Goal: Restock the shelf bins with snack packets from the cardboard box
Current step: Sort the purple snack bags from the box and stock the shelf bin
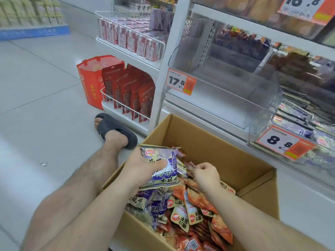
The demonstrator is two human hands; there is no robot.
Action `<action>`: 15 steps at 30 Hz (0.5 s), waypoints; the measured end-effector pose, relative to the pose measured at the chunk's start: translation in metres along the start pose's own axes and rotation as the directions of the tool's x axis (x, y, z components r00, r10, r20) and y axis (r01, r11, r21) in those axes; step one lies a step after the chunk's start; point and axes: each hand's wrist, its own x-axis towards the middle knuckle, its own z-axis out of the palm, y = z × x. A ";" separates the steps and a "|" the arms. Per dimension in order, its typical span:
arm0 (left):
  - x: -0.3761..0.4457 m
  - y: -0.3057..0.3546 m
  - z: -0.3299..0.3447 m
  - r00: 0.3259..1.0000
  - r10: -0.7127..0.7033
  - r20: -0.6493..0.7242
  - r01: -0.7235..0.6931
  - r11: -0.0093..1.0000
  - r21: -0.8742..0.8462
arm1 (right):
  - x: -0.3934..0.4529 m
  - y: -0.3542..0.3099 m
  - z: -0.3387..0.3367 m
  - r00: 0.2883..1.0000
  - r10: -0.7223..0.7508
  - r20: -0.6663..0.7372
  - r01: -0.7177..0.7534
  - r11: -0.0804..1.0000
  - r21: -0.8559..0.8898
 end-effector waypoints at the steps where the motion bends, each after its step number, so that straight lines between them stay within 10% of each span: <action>1: 0.001 0.002 -0.002 0.999 0.010 -0.032 -0.010 1.000 0.003 | 0.011 0.004 0.009 0.996 0.085 0.027 -0.087 0.993 0.077; 15: 0.018 0.014 -0.034 0.984 0.038 -0.173 -0.056 0.993 -0.099 | -0.003 0.003 0.101 0.861 0.411 0.299 -0.459 0.881 0.113</action>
